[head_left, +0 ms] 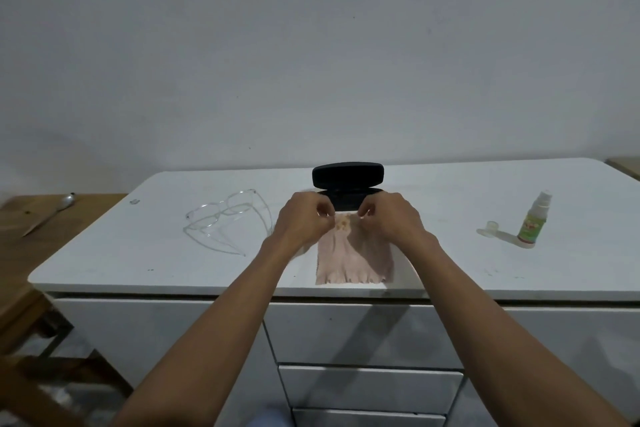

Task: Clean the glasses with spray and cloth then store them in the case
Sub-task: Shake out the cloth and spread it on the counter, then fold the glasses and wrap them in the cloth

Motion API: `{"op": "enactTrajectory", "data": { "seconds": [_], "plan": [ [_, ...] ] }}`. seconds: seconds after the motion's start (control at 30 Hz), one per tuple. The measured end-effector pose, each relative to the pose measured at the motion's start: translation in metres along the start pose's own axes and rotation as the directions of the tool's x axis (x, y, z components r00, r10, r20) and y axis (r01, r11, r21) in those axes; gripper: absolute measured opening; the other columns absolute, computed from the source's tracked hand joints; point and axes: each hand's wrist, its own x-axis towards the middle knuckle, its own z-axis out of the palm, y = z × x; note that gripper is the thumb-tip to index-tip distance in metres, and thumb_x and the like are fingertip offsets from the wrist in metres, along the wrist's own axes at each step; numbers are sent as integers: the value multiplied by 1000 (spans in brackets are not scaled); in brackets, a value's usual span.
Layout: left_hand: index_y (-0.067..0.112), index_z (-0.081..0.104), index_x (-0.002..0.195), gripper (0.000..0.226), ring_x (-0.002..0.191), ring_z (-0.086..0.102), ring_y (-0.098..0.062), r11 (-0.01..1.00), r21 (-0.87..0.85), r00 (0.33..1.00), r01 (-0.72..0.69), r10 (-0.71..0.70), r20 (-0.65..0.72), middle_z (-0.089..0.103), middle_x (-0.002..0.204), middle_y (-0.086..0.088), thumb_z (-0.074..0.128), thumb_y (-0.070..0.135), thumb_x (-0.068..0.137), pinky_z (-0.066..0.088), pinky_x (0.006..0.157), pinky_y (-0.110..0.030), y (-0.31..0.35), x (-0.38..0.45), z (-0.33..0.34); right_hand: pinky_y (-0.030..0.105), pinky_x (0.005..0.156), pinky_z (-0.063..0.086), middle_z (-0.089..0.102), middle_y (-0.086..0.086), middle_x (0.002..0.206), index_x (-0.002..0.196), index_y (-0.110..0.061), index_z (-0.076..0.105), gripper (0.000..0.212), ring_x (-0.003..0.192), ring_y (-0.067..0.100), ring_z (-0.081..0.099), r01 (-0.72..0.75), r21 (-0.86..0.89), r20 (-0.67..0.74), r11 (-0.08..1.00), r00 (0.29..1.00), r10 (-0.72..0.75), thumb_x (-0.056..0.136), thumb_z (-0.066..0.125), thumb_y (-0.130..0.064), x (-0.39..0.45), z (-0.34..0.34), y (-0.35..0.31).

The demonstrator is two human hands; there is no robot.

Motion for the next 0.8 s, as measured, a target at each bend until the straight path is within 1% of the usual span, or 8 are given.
{"op": "enactTrajectory", "data": {
  "seconds": [0.07, 0.17, 0.3, 0.4, 0.5, 0.6, 0.7, 0.8],
  "plan": [
    [24, 78, 84, 5, 83, 66, -14, 998, 58, 999, -25, 22, 49, 74, 91, 8, 74, 24, 82, 51, 69, -28, -1, -5, -1, 29, 71, 48, 69, -4, 100, 99, -25, 77, 16, 90, 20, 64, 7, -63, 38, 998, 999, -5, 88, 65, -26, -3, 3, 1],
    [23, 79, 88, 8, 90, 68, -16, 994, 72, 994, -79, 73, 84, 75, 97, 5, 74, 28, 84, 56, 79, -35, -6, -14, -5, 31, 74, 54, 72, 0, 104, 95, -21, 78, 16, 93, 23, 67, 17, -126, -5, 992, 1000, -18, 87, 65, -25, -7, 5, -2],
    [25, 77, 95, 12, 87, 61, -12, 989, 0, 985, -150, 149, -90, 75, 98, 9, 72, 34, 89, 49, 79, -32, -19, -26, -31, 31, 68, 44, 71, 0, 107, 105, -20, 75, 17, 88, 21, 60, 164, -52, -64, 985, 984, -167, 89, 70, -18, -4, 5, -27],
    [26, 75, 104, 14, 93, 62, -13, 995, 42, 985, -89, 94, -147, 75, 96, 11, 69, 30, 92, 50, 83, -34, -48, -35, -59, 31, 70, 48, 74, -3, 102, 110, -21, 76, 25, 96, 19, 66, 285, 19, -34, 958, 958, -284, 89, 67, -10, -1, 19, -62],
    [24, 74, 111, 28, 110, 59, -21, 994, 102, 982, 43, -23, -188, 75, 106, 6, 60, 9, 92, 51, 90, -38, -83, -47, -84, 34, 76, 53, 73, -5, 101, 117, -27, 74, 33, 100, 18, 66, 358, 65, 17, 931, 933, -360, 91, 64, -10, 2, 46, -93],
    [22, 74, 117, 48, 119, 52, -28, 941, 311, 977, 131, -69, -203, 71, 118, -2, 54, -8, 85, 43, 96, -36, -111, -60, -103, 34, 77, 50, 70, -5, 111, 131, -34, 66, 49, 107, 18, 62, 395, 37, 59, 918, 916, -397, 92, 58, -4, 9, 67, -108],
    [25, 74, 116, 50, 121, 50, -30, 863, 488, 975, 132, -24, -222, 66, 125, -2, 59, -8, 81, 36, 93, -37, -136, -73, -112, 32, 76, 47, 72, -7, 113, 131, -37, 67, 55, 102, 17, 62, 395, 77, 59, 916, 915, -399, 89, 59, -1, 21, 78, -108],
    [23, 80, 97, 32, 106, 59, -32, 842, 529, 954, 108, 62, -293, 72, 109, -2, 73, -2, 77, 42, 79, -40, -155, -81, -112, 32, 78, 48, 76, -6, 110, 124, -33, 73, 44, 99, 19, 66, 414, 101, 23, 905, 908, -418, 90, 65, -6, 28, 85, -109]
  ]
}}
